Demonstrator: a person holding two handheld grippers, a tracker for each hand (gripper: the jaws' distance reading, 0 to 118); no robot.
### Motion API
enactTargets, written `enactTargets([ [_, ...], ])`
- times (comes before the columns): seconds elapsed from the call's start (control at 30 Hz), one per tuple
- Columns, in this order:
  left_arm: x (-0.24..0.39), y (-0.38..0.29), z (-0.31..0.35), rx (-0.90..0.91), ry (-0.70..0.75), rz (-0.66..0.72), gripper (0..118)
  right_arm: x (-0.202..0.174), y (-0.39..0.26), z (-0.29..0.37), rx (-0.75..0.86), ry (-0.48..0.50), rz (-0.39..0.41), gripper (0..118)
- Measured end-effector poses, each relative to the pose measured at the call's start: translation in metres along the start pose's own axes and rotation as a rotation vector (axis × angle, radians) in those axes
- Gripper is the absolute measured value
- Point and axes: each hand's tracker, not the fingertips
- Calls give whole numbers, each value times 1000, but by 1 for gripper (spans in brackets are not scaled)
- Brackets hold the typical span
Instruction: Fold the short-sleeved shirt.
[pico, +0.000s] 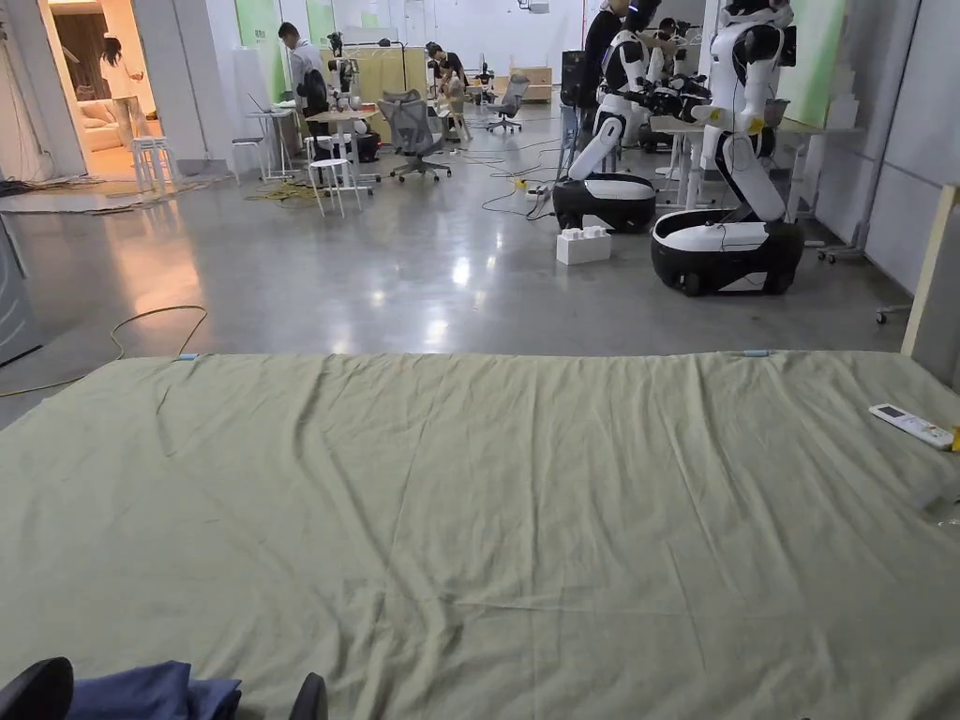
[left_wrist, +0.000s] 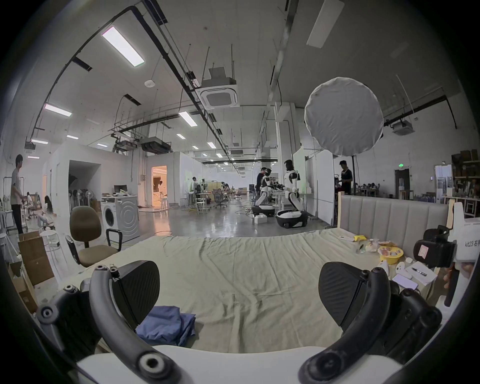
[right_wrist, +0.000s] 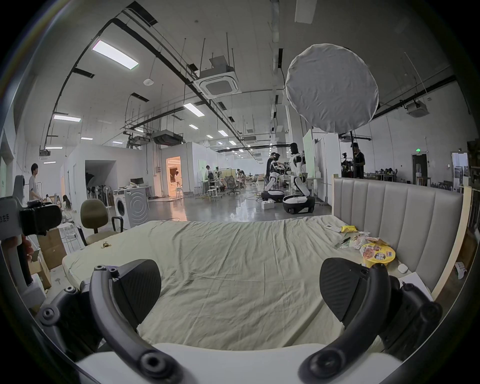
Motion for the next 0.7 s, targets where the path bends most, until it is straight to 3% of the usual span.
enactTargets([
  [0.7, 0, 0, -1, -4, -22, -2, 118, -1, 3, 0, -2, -1, -8, 118],
])
